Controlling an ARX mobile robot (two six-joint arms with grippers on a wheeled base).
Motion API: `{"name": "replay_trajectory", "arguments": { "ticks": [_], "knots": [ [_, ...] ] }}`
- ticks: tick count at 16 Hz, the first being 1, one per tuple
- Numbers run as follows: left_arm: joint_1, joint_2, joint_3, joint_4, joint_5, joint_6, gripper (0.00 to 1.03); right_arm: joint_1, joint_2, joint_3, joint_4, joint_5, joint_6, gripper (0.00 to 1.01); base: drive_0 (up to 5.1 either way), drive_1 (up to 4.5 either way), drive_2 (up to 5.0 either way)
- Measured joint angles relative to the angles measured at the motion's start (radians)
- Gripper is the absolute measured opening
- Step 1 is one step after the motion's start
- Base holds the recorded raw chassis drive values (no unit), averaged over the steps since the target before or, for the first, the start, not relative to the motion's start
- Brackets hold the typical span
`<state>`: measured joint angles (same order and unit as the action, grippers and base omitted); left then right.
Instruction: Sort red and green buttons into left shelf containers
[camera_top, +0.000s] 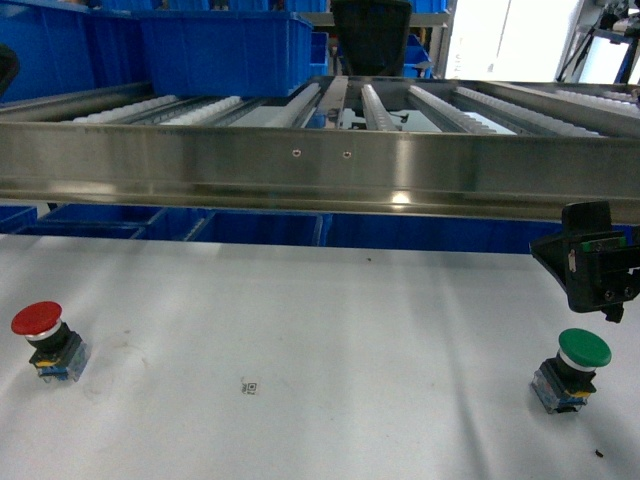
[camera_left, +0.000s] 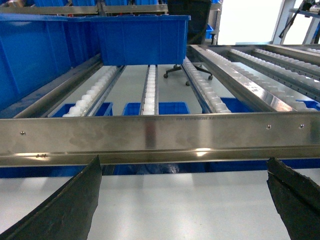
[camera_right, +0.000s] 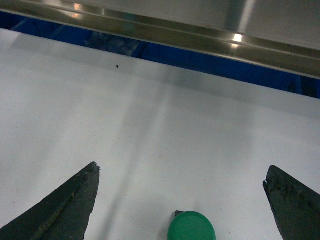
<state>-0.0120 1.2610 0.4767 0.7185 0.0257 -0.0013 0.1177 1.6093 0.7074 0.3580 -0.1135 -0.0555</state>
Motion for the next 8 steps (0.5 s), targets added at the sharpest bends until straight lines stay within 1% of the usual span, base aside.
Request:
{"name": "replay_trajectory", "arguments": {
  "ticks": [1, 2, 5, 8],
  "knots": [
    [0.002, 0.000, 0.000, 0.000, -0.001, 0.002, 0.98, -0.041, 0.109, 0.097, -0.066, -0.006, -0.026, 0.98, 0.0, 0.00, 0.0],
    [0.002, 0.000, 0.000, -0.001, -0.001, 0.002, 0.98, -0.049, 0.134, 0.108, -0.080, -0.009, -0.025, 0.98, 0.0, 0.00, 0.0],
    [0.002, 0.000, 0.000, 0.000, -0.001, 0.002, 0.98, -0.052, 0.173, 0.109, -0.071, -0.008, -0.024, 0.98, 0.0, 0.00, 0.0],
    [0.002, 0.000, 0.000, -0.001, -0.001, 0.002, 0.98, -0.038, 0.190, 0.085, -0.041, -0.001, -0.024, 0.98, 0.0, 0.00, 0.0]
  ]
}}
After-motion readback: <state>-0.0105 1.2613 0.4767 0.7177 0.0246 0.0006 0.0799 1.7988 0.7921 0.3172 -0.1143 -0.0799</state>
